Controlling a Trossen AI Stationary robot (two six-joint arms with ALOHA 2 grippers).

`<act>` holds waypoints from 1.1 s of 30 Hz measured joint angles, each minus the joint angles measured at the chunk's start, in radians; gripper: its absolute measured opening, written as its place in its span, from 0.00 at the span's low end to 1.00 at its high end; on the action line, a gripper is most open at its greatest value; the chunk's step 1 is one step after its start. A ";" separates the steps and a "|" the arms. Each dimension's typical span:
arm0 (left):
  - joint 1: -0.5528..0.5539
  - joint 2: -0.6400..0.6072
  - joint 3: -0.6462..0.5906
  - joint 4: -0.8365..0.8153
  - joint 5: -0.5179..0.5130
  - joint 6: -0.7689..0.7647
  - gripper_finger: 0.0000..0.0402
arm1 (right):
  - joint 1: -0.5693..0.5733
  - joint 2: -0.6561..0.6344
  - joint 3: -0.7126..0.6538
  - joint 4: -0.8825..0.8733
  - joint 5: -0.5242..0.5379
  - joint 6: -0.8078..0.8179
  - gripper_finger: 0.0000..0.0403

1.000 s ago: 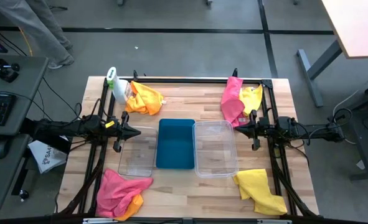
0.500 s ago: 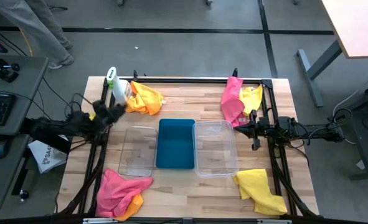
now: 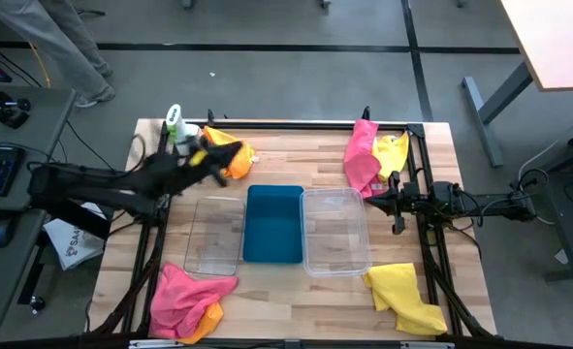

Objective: Sort microfiber towel by color & place in baskets
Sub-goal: Put the top orange microfiber towel into the blue bin

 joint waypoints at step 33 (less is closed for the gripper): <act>0.618 0.895 0.740 -1.483 0.398 0.211 0.54 | 0.000 0.000 0.000 0.000 0.000 0.000 0.00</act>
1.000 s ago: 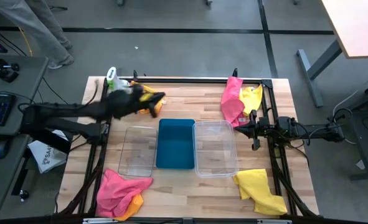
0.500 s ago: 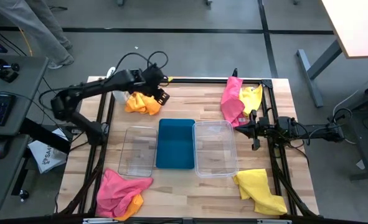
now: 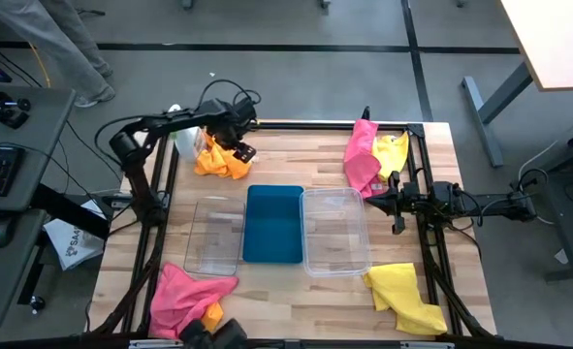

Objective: Sort microfiber towel by color & place in baskets
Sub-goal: Put the top orange microfiber towel into the blue bin

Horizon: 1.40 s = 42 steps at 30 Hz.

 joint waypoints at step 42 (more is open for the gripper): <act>-0.703 -0.635 -0.194 0.524 -0.032 -0.196 0.00 | 0.000 0.000 0.000 0.000 0.000 0.000 0.00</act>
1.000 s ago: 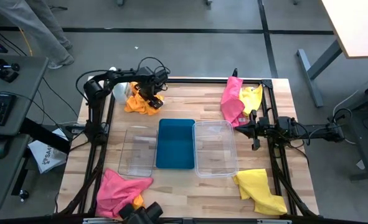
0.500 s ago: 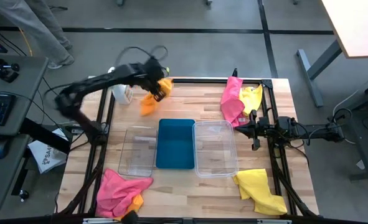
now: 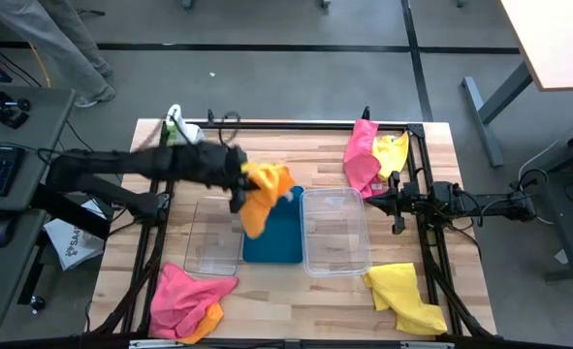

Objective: Sort microfiber towel by color & place in baskets
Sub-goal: Put the top orange microfiber towel into the blue bin

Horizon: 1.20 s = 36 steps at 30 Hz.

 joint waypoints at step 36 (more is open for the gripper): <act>-0.015 0.107 -0.234 0.269 0.278 0.000 0.47 | 0.000 0.000 0.000 0.000 0.000 0.000 0.00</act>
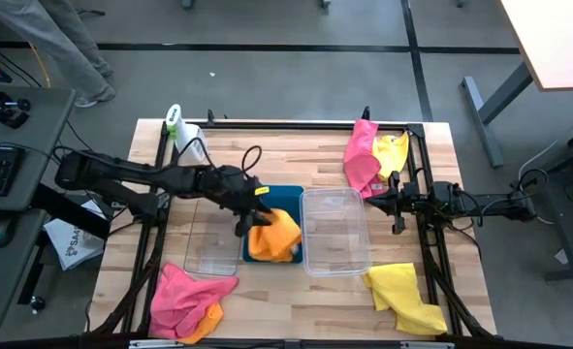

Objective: Sort microfiber towel by color & place in baskets
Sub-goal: Put the top orange microfiber towel into the blue bin, then put the top yellow microfiber towel into the right transparent bin

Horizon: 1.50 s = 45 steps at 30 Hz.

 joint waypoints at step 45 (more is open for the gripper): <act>0.414 -0.137 0.331 -0.332 -0.023 0.101 0.49 | -0.475 0.775 0.675 -1.039 0.408 0.868 0.42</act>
